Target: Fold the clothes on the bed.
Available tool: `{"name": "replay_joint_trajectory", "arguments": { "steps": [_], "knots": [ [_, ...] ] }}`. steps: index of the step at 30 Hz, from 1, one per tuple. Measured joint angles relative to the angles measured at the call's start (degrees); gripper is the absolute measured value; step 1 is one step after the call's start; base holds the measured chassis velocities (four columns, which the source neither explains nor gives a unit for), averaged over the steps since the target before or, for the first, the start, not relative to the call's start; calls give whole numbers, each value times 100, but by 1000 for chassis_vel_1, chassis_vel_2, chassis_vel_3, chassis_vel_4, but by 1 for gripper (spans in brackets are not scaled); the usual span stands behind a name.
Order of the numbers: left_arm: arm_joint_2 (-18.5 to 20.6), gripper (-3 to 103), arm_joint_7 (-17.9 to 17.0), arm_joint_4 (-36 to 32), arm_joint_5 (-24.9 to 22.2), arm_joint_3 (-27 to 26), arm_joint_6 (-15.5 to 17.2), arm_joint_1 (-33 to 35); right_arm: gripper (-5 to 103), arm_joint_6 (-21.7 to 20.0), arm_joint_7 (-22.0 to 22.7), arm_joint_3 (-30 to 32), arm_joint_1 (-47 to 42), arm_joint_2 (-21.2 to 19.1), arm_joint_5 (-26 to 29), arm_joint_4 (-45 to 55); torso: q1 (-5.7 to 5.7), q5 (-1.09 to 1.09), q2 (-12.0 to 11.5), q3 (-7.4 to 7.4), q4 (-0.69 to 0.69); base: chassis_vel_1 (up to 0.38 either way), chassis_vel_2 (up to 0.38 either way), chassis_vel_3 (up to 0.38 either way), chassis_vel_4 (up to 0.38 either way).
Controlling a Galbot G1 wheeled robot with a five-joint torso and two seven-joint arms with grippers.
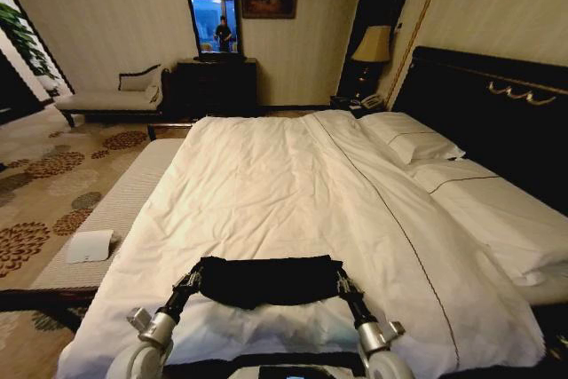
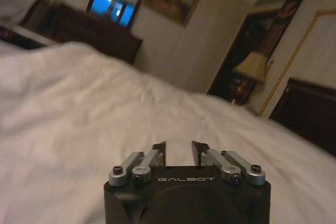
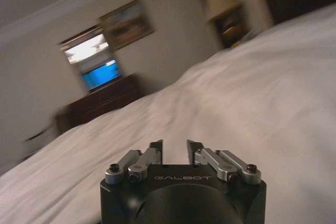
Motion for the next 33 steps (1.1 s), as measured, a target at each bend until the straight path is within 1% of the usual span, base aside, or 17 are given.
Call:
{"name": "replay_joint_trajectory", "arguments": {
  "steps": [1, 2, 3, 4, 5, 6, 8, 9, 10, 13, 15, 17, 19, 26, 29, 31, 33],
  "knots": [
    [17, 34, -46, -170, -138, -116, 31, -18, 31, -16, 331, 121, -7, 0, -85, 139, -1, 2, 0, 0, 0, 0, 0, 0, 0],
    [29, 40, -127, -313, -262, -209, 103, -65, 37, -56, 592, 213, 23, -3, -120, 250, 0, 2, 1, 0, 1, 0, 0, 0, 0],
    [38, 45, -266, -468, -355, -269, 243, -166, 37, -137, 816, 297, 105, -23, -130, 347, 0, 3, 1, 0, 2, 0, 0, 0, 0],
    [38, 45, -266, -468, -355, -269, 243, -166, 37, -137, 816, 297, 105, -23, -130, 347, 0, 3, 1, 0, 2, 0, 0, 0, 0],
    [43, 51, -454, -574, -346, -264, 422, -300, 42, -236, 937, 337, 228, -51, -146, 385, 0, 1, 0, 0, 3, 0, 0, 0, 0],
    [43, 51, -635, -628, -274, -212, 563, -419, 48, -325, 999, 339, 347, -72, -177, 387, 0, 2, 0, 0, 2, 0, 0, 0, 0],
    [-25, 63, -1119, -598, 179, 108, 1004, -731, 53, -687, 1137, 200, 706, -110, -432, 295, 1, 0, 0, 0, 1, 0, 0, 0, 0],
    [-48, 63, -1196, -568, 282, 177, 1063, -776, 59, -796, 1173, 159, 770, -116, -503, 272, 2, 1, 0, 0, 2, 0, 0, 0, 0],
    [-48, 63, -1196, -568, 282, 177, 1063, -776, 59, -796, 1173, 159, 770, -116, -503, 272, 2, 1, 0, 0, 2, 0, 0, 0, 0],
    [-196, 79, -1590, -148, 1397, 815, 1380, -981, 76, -2000, 1384, -210, 1135, -216, -924, 150, 2, 1, -1, 1, 4, 0, 0, 0, 0],
    [-202, 84, -1615, -88, 1536, 889, 1396, -984, 76, -2170, 1402, -259, 1152, -227, -969, 138, 2, 1, -1, 1, 3, 0, 0, 0, 0],
    [-195, 94, -1764, 120, 2119, 1103, 1473, -910, 86, -2642, 1435, -394, 1124, -268, -1242, 112, 2, 1, -1, 1, 2, 0, 0, 0, 0],
    [-154, 98, -1837, 128, 2374, 1092, 1500, -722, 96, -2849, 1480, -433, 972, -295, -1465, 133, 2, 2, -1, 1, 2, 0, 0, 0, 0],
    [-37, 100, -1860, 31, 2987, 890, 1492, -44, 100, -3162, 1765, -372, 307, -374, -1777, 286, 1, 1, -1, 0, 2, 0, 0, 0, 0],
    [-30, 100, -1853, -188, 3142, 657, 1307, 656, 100, -3457, 2296, -273, -282, -446, -1932, 487, 0, 2, -1, -1, 2, 0, 0, 0, 0],
    [-33, 100, -1851, -221, 3155, 629, 1283, 735, 100, -3487, 2358, -257, -344, -453, -1935, 521, 0, 2, 0, -1, 3, 0, 0, 0, 0],
    [-39, 100, -1846, -401, 3272, 460, 1131, 1117, 100, -3587, 2726, -98, -702, -460, -1947, 742, -1, 2, 0, -1, 3, 0, 0, 0, 0]
  ]
}}
